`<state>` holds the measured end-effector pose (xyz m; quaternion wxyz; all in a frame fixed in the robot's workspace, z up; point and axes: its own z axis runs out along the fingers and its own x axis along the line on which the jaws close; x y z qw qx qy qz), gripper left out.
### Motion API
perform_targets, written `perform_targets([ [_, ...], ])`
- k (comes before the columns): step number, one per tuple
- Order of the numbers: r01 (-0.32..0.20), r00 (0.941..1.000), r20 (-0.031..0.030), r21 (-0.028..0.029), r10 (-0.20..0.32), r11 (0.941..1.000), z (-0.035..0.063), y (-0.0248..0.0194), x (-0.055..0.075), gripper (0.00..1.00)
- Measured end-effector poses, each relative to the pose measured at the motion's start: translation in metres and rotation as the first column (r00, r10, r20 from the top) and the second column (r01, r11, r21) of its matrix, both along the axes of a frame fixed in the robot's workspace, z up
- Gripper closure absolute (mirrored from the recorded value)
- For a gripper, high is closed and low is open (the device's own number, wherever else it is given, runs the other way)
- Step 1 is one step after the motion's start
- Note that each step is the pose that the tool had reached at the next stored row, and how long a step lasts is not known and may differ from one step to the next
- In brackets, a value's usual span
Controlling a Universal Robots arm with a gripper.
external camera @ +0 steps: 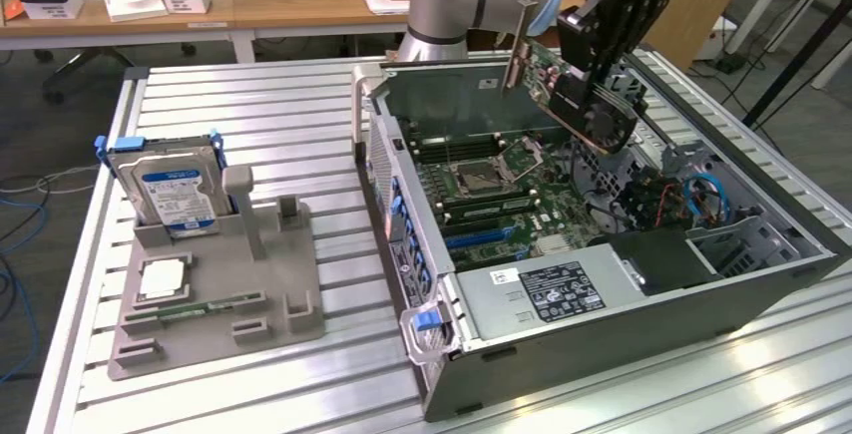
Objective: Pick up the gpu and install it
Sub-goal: 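Insert the gpu into the slot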
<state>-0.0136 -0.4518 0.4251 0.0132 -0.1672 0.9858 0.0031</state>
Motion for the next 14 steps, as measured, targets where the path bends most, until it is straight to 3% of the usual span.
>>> perform_targets([
  [14, -0.036, 0.9994, 0.0000, 0.0000, 0.036, 0.9994, 0.0000, 0.0000, 0.0000, 0.74],
])
